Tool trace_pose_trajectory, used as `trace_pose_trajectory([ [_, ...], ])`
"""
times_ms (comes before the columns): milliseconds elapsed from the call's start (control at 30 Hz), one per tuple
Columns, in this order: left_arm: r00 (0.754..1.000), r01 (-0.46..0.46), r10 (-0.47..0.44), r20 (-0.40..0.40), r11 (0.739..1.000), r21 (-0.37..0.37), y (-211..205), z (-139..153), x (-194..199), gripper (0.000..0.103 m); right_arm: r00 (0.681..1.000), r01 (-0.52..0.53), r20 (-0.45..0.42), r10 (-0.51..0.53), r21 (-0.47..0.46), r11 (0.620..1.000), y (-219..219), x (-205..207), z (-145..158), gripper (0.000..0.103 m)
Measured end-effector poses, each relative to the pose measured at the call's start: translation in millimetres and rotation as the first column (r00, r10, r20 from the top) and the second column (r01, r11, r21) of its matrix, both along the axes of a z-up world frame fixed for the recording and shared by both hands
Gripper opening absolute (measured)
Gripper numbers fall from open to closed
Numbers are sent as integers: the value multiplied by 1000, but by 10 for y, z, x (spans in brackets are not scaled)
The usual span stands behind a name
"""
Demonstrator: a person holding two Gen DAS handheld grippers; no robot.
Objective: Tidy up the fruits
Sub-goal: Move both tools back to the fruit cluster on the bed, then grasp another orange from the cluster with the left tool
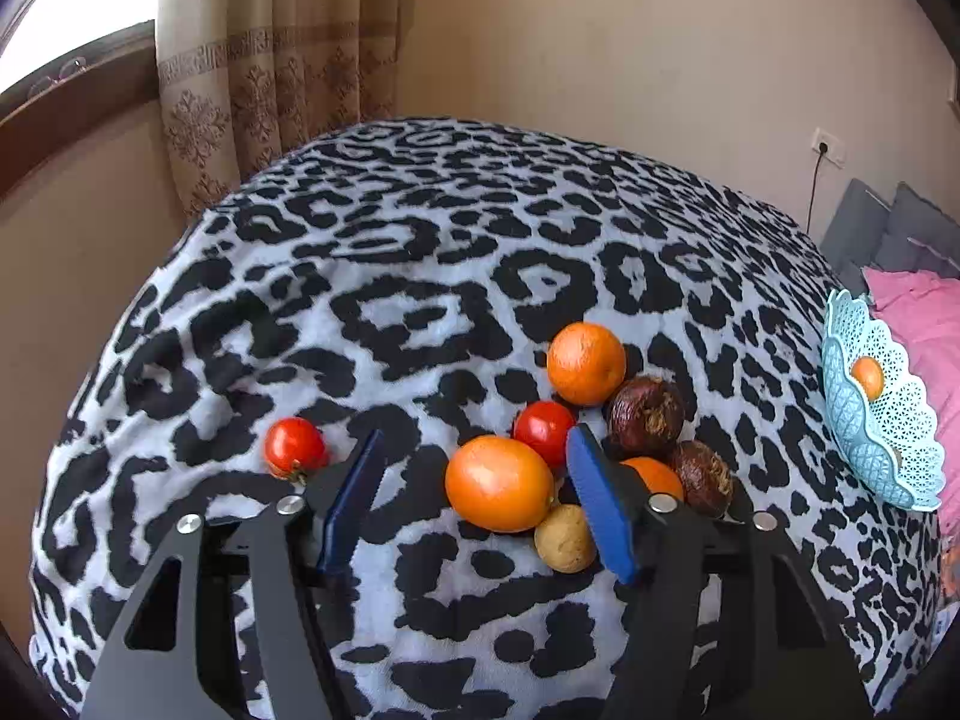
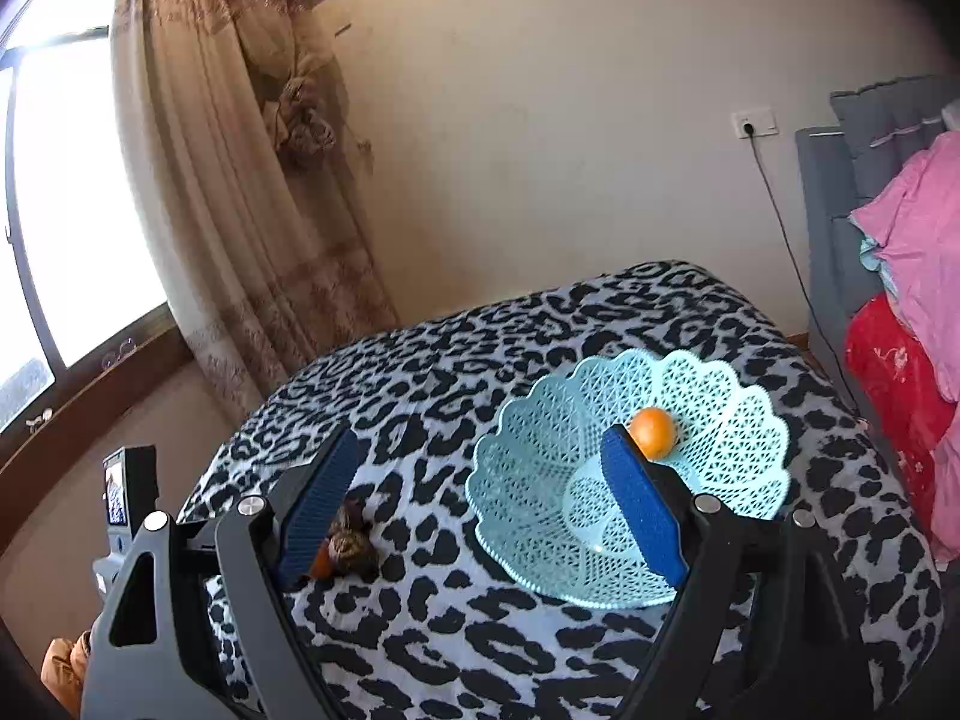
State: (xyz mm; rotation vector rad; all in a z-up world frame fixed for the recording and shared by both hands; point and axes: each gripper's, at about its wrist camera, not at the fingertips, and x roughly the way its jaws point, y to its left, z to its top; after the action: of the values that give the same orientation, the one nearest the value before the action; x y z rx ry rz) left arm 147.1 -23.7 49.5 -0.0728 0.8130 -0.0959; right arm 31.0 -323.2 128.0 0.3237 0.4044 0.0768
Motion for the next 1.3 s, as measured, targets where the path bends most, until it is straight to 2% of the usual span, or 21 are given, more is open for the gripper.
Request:
trace_pose_trajectory([
  [333, 999, 31, -32, -33, 999, -36, -10, -183, 63, 49, 996, -79, -52, 77, -44, 996, 240, 93, -163, 85],
  [400, 998, 49, -51, -31, 997, -55, -14, -182, 59, 42, 994, -91, -64, 88, -48, 995, 285, 115, -199, 85],
  [667, 999, 46, -48, -15, 993, -104, 82, -155, 2, 42, 985, -139, -111, 133, -54, 989, 419, 166, -335, 85],
  [1000, 995, 55, -44, 87, 991, -126, 212, 113, -199, 42, 959, -221, -188, 213, -20, 975, 619, 188, -510, 85],
  [1167, 990, 54, -30, 138, 983, -173, 341, 333, -296, 42, 932, -273, -241, 270, 21, 962, 776, 331, -528, 85],
  [1300, 984, 40, -3, 181, 979, -200, 463, 514, -384, 42, 913, -313, -274, 303, 7, 950, 970, 492, -544, 82],
])
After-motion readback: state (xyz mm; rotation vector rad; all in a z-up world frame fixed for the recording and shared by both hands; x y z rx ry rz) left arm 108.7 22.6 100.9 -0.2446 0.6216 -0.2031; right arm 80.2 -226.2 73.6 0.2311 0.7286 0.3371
